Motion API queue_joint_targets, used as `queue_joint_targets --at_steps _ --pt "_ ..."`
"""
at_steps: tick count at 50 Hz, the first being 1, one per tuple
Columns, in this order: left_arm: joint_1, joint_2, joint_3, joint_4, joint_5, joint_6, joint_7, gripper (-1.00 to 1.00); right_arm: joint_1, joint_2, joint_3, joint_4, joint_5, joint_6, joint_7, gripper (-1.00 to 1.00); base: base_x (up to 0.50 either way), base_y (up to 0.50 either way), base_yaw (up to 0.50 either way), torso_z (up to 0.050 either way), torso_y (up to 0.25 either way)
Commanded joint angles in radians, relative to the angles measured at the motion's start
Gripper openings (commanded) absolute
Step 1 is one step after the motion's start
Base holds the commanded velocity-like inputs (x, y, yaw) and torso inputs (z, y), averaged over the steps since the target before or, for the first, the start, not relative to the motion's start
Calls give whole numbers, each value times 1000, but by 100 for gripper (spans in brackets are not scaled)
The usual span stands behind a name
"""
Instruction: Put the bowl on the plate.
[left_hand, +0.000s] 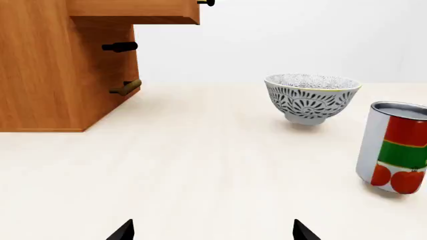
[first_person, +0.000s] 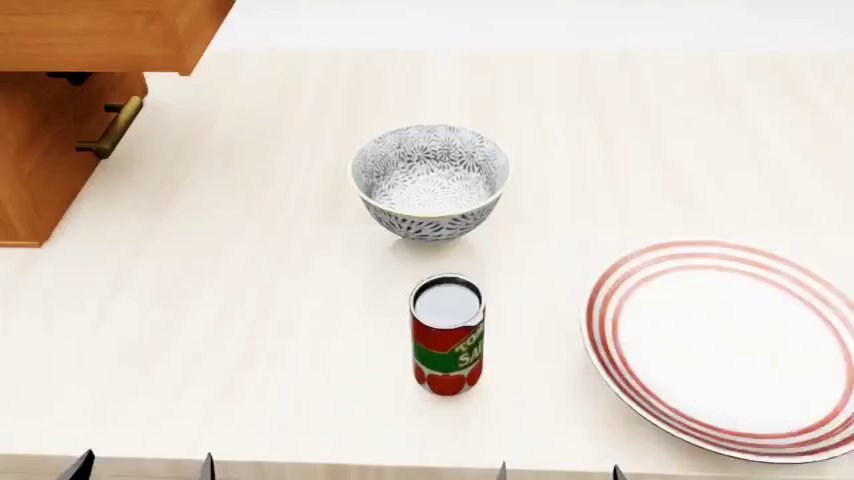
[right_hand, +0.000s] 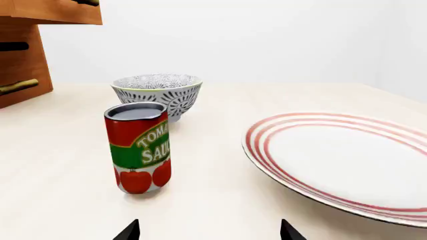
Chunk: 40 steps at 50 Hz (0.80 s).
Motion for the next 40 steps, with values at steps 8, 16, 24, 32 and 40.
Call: queue_joint_targets --at_steps 8,16,24,32,40 --pt "-15 -40 57 -35 -22 29 -39 100 7 44 -43 16 34 -7 42 100 0 0 0 0 0" --pt "-18 -59 76 -16 -32 21 -57 100 27 72 -50 36 28 -13 64 100 0 0 0 0 0" --pt "-24 -74 75 -17 -41 31 -80 100 33 95 -54 -74 29 73 81 100 0 0 0 0 0" --pt "-34 -84 69 37 -61 -4 -102 100 52 115 -44 -160 41 164 101 100 0 0 0 0 0" --pt "-54 -92 69 62 -84 -25 -110 100 66 131 -34 -189 41 198 122 100 0 0 0 0 0"
